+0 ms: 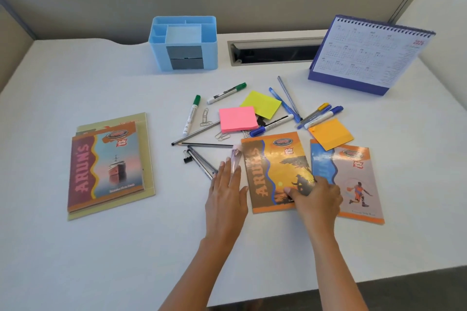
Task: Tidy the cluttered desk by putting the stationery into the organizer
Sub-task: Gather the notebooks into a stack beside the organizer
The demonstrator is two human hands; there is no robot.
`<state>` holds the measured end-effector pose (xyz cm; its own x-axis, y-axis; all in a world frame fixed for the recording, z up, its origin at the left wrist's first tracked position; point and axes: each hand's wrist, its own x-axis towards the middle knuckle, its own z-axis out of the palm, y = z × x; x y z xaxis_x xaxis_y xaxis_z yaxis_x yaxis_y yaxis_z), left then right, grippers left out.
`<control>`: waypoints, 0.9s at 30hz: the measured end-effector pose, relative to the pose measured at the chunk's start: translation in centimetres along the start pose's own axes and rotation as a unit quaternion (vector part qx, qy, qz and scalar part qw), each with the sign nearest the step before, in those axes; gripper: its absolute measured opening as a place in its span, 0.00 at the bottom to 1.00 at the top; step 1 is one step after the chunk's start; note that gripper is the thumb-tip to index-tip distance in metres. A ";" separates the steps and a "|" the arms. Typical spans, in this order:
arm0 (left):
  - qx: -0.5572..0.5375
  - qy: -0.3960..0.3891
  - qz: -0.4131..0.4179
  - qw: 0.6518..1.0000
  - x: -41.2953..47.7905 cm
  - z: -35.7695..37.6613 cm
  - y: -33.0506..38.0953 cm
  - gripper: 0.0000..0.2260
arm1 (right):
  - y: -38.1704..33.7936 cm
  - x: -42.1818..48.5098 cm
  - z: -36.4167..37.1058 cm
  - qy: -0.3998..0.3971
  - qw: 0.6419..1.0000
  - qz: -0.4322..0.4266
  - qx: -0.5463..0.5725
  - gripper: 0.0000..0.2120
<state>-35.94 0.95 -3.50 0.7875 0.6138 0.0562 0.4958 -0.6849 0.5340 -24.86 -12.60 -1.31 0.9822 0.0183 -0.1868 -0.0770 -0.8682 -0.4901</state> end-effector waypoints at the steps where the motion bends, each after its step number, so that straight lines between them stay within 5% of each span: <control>1: -0.013 -0.008 -0.015 1.000 -0.1 -0.1 -0.2 0.21 | 0.1 0.3 -0.1 -0.006 0.999 0.003 0.051 0.28; 7: -0.071 -0.028 -0.070 0.995 -1.2 -1.0 -0.3 0.19 | 1.1 0.8 -1.0 -0.024 0.948 0.047 0.315 0.01; 14: -0.197 0.035 -0.122 0.972 -0.8 -3.2 0.4 0.17 | 0.1 -0.7 -3.2 0.131 0.909 0.030 0.395 0.09; 20: -0.357 0.056 -0.221 0.906 1.1 -5.4 -1.2 0.14 | -4.5 -2.3 -2.7 0.060 0.866 0.001 0.496 0.06; 27: -0.398 0.140 -0.241 0.874 2.3 -8.3 -5.5 0.07 | -10.5 -5.5 2.9 -0.031 0.877 -0.016 0.479 0.05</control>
<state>-39.91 9.38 0.75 0.3817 0.9043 -0.1914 0.2451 0.1006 0.9643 -29.92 -2.19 2.41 0.9775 0.0872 -0.1919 -0.1879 -0.0526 -0.9808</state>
